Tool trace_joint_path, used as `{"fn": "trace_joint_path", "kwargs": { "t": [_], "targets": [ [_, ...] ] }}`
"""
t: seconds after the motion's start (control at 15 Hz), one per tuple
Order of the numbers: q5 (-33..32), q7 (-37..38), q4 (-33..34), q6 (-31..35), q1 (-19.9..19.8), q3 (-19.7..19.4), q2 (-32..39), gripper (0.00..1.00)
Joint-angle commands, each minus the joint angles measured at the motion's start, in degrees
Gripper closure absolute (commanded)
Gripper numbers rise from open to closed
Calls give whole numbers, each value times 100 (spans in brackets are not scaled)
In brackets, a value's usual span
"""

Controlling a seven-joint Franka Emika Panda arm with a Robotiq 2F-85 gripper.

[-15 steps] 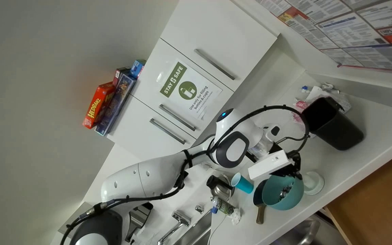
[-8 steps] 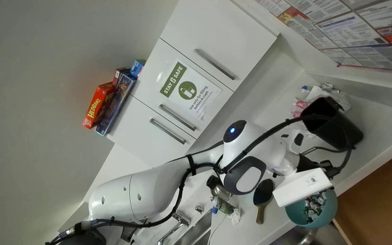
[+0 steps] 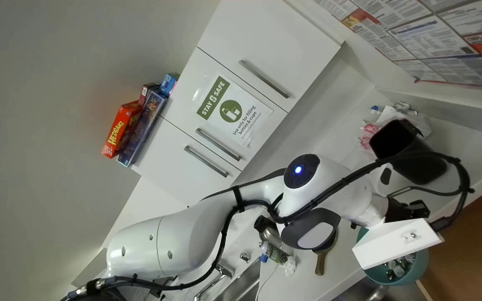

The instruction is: Put the teal bowl in the open drawer

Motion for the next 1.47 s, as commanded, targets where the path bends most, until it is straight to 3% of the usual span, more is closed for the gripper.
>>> {"fn": "trace_joint_path", "kwargs": {
  "t": [0.0,0.67,1.4],
  "targets": [
    [5,3,8,-17,82,-80,-1,96],
    [-404,-124,1322,-61,-234,-11,1368,99],
    [-181,-1016,2676,-154,-1384,1208,3039,99]
  ]
}}
